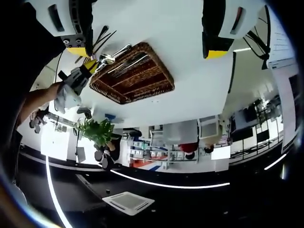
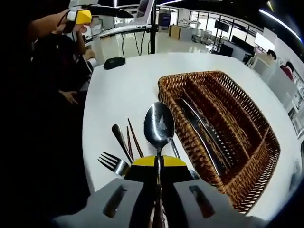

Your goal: Arrange the knives, forks, and spoons in their matching storage slots by inserting each utensil handle-first until every utensil is classified and aligned in the correct compartment

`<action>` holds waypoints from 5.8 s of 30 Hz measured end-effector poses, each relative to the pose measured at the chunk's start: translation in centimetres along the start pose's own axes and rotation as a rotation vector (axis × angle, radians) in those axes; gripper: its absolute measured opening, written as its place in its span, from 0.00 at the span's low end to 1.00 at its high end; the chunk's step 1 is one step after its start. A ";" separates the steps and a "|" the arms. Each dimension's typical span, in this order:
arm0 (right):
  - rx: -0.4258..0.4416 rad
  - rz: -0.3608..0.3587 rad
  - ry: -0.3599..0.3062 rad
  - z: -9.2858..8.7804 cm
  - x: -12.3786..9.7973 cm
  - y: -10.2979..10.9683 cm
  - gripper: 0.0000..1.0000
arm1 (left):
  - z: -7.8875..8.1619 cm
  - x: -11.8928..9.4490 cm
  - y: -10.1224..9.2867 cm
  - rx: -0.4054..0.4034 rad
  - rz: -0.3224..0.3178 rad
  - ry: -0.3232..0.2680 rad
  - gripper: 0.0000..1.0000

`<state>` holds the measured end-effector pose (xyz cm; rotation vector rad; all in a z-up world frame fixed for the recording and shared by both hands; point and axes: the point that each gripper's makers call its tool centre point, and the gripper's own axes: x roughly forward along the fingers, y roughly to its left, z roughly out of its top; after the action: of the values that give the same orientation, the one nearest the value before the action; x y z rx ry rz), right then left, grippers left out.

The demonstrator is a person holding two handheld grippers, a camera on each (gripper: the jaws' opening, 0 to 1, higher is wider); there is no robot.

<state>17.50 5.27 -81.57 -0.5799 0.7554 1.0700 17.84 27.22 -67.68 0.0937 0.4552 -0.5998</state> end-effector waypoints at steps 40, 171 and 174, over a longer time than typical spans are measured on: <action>-0.294 0.028 0.005 6.3 -9.2 -3.1 0.00 | 1.0 0.6 -2.0 0.041 -0.041 -0.009 1.00; -0.445 0.045 0.026 16.2 3.8 -24.1 0.00 | -1.6 7.2 2.1 -0.002 -0.111 0.121 1.00; -0.452 0.050 0.028 16.3 4.2 -24.2 0.00 | -1.8 7.2 2.5 -0.006 -0.111 0.126 1.00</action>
<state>45.29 10.57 -73.25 -0.9653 0.5537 1.2912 23.75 25.92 -72.60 0.1016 0.5866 -0.7044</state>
